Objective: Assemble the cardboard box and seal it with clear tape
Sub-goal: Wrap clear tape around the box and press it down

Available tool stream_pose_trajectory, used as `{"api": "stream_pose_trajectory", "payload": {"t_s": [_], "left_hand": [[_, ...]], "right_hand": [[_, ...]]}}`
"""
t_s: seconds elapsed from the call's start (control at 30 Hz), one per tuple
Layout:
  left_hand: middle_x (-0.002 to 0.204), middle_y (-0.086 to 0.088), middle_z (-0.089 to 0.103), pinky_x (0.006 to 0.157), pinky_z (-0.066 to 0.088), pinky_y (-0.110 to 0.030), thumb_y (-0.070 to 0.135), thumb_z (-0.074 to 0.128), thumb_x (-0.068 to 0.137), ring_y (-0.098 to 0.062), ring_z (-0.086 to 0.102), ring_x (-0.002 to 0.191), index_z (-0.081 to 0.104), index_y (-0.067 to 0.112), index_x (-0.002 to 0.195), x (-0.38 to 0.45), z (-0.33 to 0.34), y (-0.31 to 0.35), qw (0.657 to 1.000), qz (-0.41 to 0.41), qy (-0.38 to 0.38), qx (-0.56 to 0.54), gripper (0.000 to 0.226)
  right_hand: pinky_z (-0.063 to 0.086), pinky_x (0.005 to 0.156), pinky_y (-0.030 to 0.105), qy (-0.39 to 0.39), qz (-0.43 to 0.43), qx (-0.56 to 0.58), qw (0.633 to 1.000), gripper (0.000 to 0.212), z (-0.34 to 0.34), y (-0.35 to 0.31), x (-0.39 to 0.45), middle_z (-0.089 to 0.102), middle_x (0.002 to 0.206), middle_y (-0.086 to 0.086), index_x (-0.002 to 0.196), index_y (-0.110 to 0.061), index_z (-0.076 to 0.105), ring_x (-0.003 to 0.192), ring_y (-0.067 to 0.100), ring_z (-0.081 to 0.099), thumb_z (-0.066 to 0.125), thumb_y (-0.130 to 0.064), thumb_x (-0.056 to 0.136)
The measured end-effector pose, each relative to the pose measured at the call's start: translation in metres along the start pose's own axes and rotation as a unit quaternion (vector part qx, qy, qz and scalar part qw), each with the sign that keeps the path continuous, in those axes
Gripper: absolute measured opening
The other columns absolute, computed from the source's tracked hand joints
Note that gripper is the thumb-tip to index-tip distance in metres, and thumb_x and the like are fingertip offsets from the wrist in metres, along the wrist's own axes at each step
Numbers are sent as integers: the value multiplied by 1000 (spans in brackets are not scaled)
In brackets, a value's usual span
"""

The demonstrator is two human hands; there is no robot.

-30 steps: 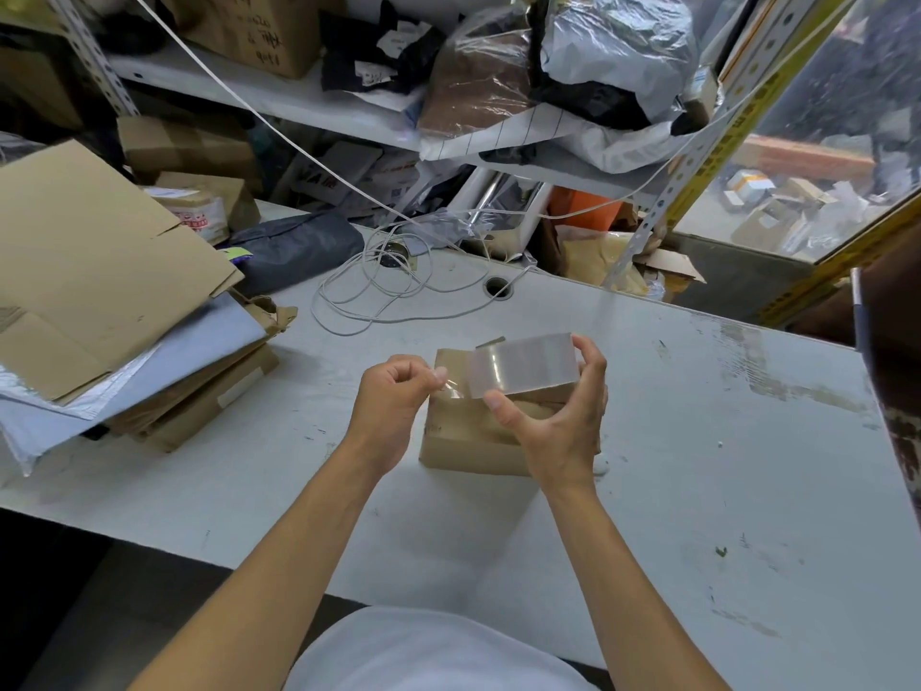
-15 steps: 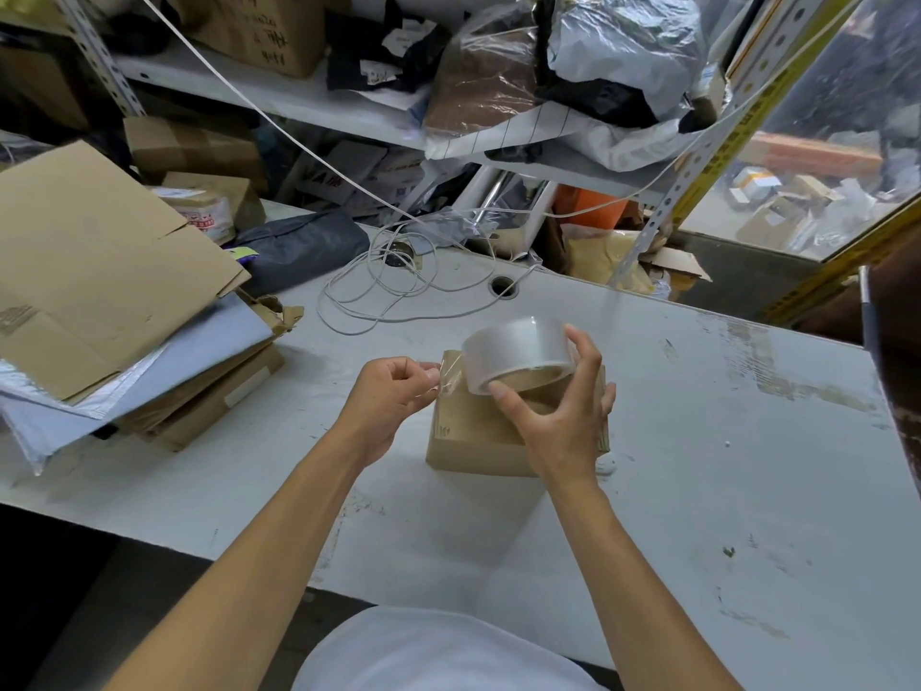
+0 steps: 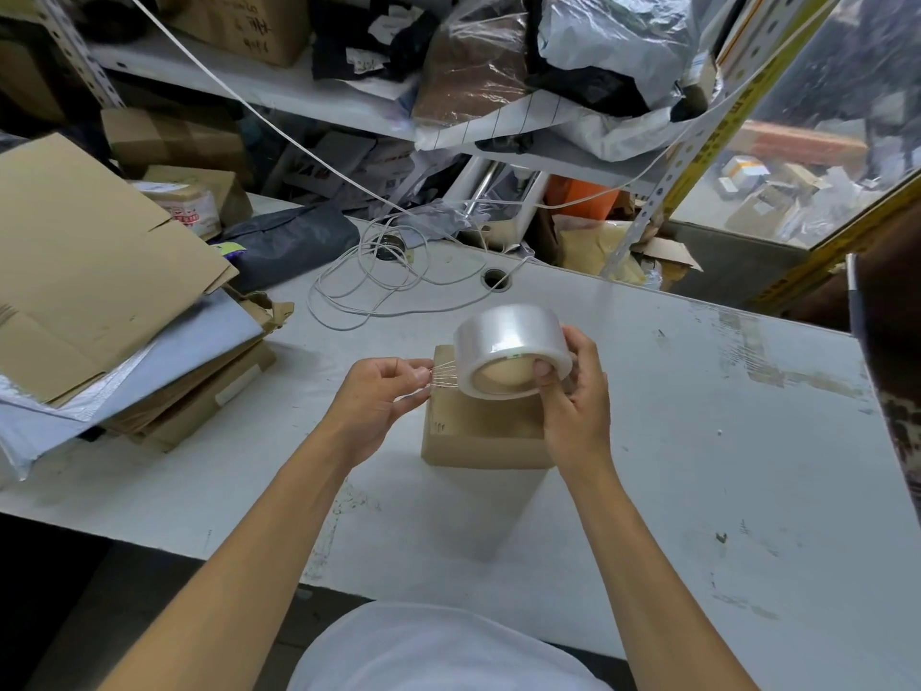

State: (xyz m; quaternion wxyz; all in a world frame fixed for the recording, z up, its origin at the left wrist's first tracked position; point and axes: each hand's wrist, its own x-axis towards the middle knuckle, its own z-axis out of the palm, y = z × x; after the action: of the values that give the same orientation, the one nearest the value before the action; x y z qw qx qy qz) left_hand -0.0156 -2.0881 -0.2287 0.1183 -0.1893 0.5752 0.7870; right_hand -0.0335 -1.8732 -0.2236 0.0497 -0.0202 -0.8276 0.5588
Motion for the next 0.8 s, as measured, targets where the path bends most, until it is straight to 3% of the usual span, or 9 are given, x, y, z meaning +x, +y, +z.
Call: {"api": "stream_pose_trajectory", "payload": {"t_s": [0.07, 0.23, 0.33, 0.43, 0.57, 0.63, 0.7, 0.8], "left_hand": [[114, -17, 69, 93, 56, -34, -5, 57, 94, -23, 71, 105, 58, -1, 68, -1, -2, -2, 1000, -3, 6, -16, 26], [113, -13, 71, 92, 55, -31, -4, 57, 94, -20, 70, 105, 61, 5, 60, -4, 1, -5, 1000, 4, 7, -14, 35], [116, -14, 71, 95, 54, -33, -4, 57, 94, -22, 70, 107, 60, 2, 64, -6, 2, -6, 1000, 14, 1, -15, 30], [118, -12, 70, 96, 54, -32, -4, 58, 93, -22, 70, 107, 59, -1, 68, -7, 4, -7, 1000, 16, 4, -16, 25], [110, -7, 74, 91, 56, -29, -6, 57, 92, -20, 72, 104, 58, -1, 69, -5, 4, -9, 999, 8, 12, -44, 24], [103, -1, 77, 87, 57, -25, -6, 57, 92, -16, 72, 100, 60, -2, 72, -3, 2, -11, 998, 0, 17, -56, 21], [98, 1, 78, 86, 56, -23, -6, 57, 93, -13, 73, 96, 64, -7, 80, -1, 2, -15, 998, -12, 27, -63, 14], [110, -10, 74, 98, 53, -29, -5, 58, 93, -19, 71, 100, 68, -14, 94, 4, -1, -21, 995, -40, 38, -85, 13]], "right_hand": [[32, 102, 72, -16, -11, -5, 1000, 45, 0, -2, 1, 63, 111, -12, 118, -60, 46, 107, 21, 62, 49, -81, 79], [31, 103, 70, -48, -12, 20, 999, 44, -5, -5, 4, 59, 109, -33, 113, -64, 43, 108, 20, 60, 49, -85, 75], [37, 100, 67, -55, -14, 48, 997, 48, -8, -8, 2, 63, 111, -27, 116, -58, 47, 110, 23, 61, 54, -82, 75], [53, 88, 52, -56, -15, 96, 994, 61, -10, -10, 1, 66, 111, -15, 121, -42, 49, 103, 16, 63, 61, -77, 73], [54, 80, 31, -61, -20, 102, 993, 69, -12, -13, 0, 66, 115, -4, 122, -30, 51, 101, 11, 64, 64, -75, 72], [55, 82, 34, -67, -13, 93, 993, 73, -10, -10, 1, 65, 120, 4, 125, -25, 51, 105, 14, 65, 65, -74, 72], [55, 88, 44, -71, -10, 88, 994, 74, -10, -7, 2, 62, 124, 9, 126, -26, 51, 110, 19, 64, 67, -73, 72], [46, 97, 61, -72, -8, 74, 995, 64, -7, 0, 3, 62, 125, 4, 124, -37, 52, 115, 23, 61, 67, -72, 73]]}}
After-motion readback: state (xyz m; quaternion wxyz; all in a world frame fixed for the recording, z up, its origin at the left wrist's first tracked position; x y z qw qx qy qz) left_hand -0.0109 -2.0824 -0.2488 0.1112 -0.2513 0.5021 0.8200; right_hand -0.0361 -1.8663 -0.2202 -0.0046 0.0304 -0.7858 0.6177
